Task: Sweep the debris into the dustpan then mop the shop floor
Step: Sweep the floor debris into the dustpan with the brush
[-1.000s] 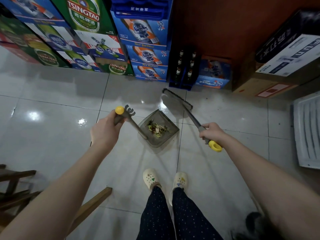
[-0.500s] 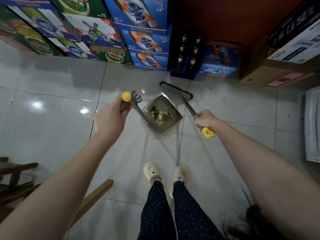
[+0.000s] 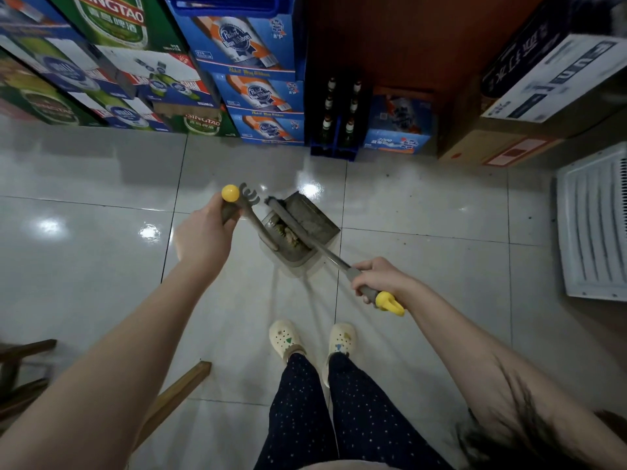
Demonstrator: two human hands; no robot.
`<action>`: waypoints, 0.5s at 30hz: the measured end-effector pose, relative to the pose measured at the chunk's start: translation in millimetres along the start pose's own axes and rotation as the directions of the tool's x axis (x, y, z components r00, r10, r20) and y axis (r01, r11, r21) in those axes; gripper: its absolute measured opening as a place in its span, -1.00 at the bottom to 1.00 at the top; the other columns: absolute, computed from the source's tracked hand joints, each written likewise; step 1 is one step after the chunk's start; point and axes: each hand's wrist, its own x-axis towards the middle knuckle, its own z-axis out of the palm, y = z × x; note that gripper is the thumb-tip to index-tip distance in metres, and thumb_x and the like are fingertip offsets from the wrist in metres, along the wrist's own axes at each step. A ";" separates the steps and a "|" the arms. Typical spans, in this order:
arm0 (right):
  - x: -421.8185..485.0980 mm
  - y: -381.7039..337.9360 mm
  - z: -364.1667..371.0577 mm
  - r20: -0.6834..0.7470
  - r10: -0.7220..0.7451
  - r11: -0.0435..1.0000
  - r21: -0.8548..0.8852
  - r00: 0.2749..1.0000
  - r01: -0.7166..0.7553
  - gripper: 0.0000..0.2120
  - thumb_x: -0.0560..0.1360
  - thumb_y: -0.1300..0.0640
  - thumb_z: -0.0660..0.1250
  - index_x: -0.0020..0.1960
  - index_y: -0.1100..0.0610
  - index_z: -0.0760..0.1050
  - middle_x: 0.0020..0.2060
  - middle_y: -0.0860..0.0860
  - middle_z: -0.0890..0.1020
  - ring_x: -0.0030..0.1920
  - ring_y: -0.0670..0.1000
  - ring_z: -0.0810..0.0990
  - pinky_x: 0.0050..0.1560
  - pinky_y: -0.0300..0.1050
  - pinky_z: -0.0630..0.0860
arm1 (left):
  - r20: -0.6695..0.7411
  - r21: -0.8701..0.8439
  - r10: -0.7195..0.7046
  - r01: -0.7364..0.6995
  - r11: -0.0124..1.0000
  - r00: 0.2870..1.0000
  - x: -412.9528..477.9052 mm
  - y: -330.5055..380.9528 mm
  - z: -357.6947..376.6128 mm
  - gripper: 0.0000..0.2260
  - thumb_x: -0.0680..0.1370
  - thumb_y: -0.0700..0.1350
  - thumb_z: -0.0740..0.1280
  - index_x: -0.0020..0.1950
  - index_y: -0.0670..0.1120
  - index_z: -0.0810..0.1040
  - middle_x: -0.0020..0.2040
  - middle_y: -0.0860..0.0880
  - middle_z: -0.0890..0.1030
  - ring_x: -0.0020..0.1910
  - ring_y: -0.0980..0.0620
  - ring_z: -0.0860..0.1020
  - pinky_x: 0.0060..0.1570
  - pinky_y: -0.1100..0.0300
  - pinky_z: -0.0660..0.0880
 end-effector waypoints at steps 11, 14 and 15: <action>-32.7 34.3 -27.5 -0.109 -0.104 0.990 -0.104 0.989 0.093 -0.52 0.41 0.44 0.32 0.32 0.22 0.44 -0.34 0.12 0.49 -0.43 0.01 0.43 -0.59 -0.25 0.42 | -0.028 -0.053 0.046 -0.048 0.997 0.999 -34.3 -2.7 -3.0 -0.76 0.57 0.11 0.21 0.11 0.00 0.44 -0.23 -0.15 0.58 -0.21 -0.24 0.51 -0.32 0.09 0.30; -35.2 43.9 -35.3 -0.137 -0.110 0.990 -0.100 0.985 0.097 -0.52 0.41 0.43 0.33 0.31 0.23 0.45 -0.33 0.13 0.50 -0.43 0.03 0.43 -0.58 -0.24 0.43 | -0.029 -0.043 0.062 -0.063 0.997 0.998 -45.5 2.0 -4.3 -0.76 0.57 0.11 0.21 0.11 -0.01 0.44 -0.22 -0.15 0.59 -0.20 -0.25 0.51 -0.33 0.09 0.29; -36.0 47.1 -37.4 -0.143 -0.111 0.990 -0.099 0.983 0.097 -0.52 0.41 0.43 0.33 0.32 0.24 0.44 -0.33 0.13 0.50 -0.43 0.03 0.43 -0.58 -0.24 0.42 | -0.028 -0.041 0.069 -0.070 0.997 0.997 -48.7 4.2 -4.8 -0.76 0.57 0.11 0.20 0.11 -0.01 0.44 -0.22 -0.16 0.59 -0.20 -0.25 0.52 -0.33 0.09 0.29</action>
